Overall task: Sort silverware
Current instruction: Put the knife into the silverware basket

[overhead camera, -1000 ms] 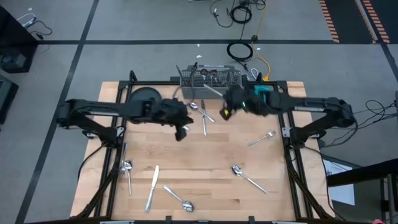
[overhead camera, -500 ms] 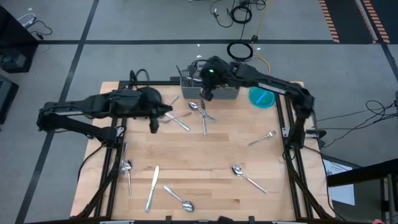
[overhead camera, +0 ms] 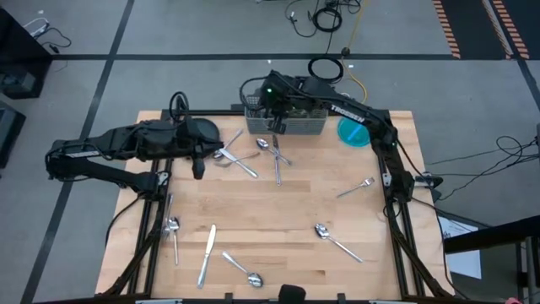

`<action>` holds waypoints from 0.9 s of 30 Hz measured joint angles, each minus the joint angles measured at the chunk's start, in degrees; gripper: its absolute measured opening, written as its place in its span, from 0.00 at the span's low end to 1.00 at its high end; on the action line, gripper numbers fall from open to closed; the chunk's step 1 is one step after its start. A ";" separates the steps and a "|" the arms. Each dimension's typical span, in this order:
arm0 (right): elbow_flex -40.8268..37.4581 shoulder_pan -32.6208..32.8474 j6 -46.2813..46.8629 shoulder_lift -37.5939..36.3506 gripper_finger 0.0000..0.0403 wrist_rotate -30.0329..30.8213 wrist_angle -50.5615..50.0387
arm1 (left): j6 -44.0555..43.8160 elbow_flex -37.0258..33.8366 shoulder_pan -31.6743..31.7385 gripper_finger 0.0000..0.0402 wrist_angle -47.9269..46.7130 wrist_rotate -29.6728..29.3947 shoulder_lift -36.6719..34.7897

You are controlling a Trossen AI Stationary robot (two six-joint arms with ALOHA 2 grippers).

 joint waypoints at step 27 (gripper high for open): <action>0.14 -0.48 -8.03 2.37 0.00 0.81 0.16 | 0.58 0.00 0.00 0.06 -0.36 -0.77 0.02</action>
